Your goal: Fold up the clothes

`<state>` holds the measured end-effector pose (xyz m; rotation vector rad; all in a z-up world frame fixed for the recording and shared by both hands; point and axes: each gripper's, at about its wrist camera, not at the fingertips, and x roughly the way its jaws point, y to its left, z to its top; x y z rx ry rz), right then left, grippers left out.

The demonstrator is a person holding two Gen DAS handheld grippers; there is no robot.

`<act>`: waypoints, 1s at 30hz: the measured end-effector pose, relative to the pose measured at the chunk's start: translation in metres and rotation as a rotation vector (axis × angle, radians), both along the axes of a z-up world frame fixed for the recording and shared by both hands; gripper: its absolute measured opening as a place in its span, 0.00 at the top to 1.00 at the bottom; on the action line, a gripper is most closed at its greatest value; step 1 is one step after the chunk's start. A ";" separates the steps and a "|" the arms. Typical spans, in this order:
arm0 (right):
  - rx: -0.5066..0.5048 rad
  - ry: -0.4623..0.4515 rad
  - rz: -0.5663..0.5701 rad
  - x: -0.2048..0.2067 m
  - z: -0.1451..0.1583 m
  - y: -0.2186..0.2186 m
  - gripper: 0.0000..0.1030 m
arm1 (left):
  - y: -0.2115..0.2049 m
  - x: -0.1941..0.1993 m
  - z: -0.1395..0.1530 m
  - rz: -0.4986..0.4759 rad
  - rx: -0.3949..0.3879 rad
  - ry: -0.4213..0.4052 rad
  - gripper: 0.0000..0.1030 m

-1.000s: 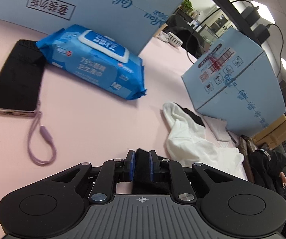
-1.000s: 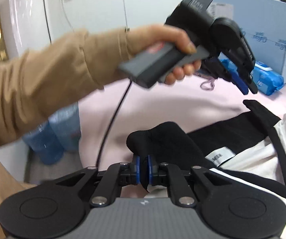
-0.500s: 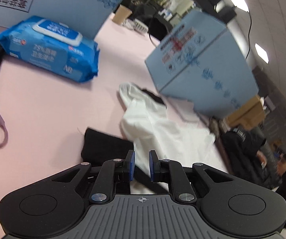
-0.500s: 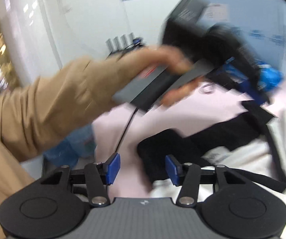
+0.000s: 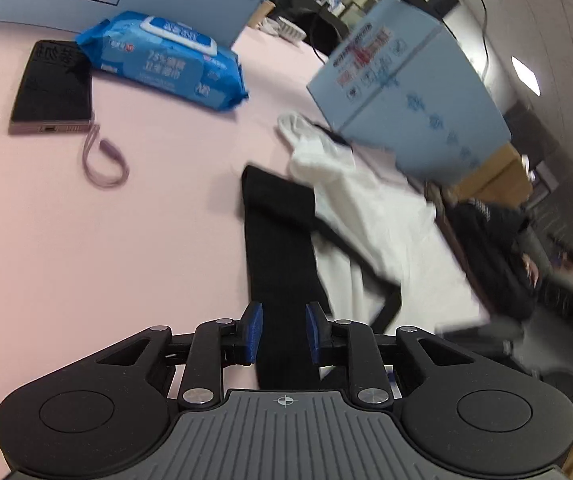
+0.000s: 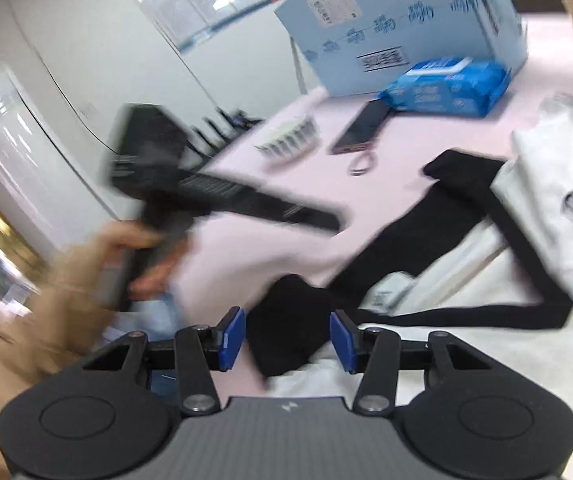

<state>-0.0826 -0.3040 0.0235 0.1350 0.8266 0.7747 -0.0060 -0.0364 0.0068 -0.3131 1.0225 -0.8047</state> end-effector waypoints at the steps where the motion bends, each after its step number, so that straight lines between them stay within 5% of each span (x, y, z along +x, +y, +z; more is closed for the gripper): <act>1: -0.034 -0.025 -0.006 -0.004 0.001 0.004 0.52 | 0.002 -0.006 0.000 -0.017 -0.015 0.009 0.77; 4: -0.151 -0.105 -0.020 -0.028 0.008 0.022 0.51 | 0.006 -0.017 -0.001 -0.045 -0.054 0.040 0.63; 6: -0.221 -0.137 -0.007 -0.030 0.002 0.035 0.51 | 0.006 -0.022 0.002 -0.051 -0.051 0.026 0.63; 17: -0.267 -0.107 0.045 -0.042 -0.017 0.040 0.60 | -0.009 -0.026 -0.012 -0.071 -0.114 0.102 0.65; 25: -0.253 -0.088 0.050 -0.038 -0.018 0.040 0.59 | -0.019 -0.044 0.007 -0.050 -0.136 -0.138 0.65; 30: -0.246 -0.087 0.049 -0.039 -0.019 0.040 0.59 | -0.032 -0.042 0.010 -0.001 0.033 -0.218 0.65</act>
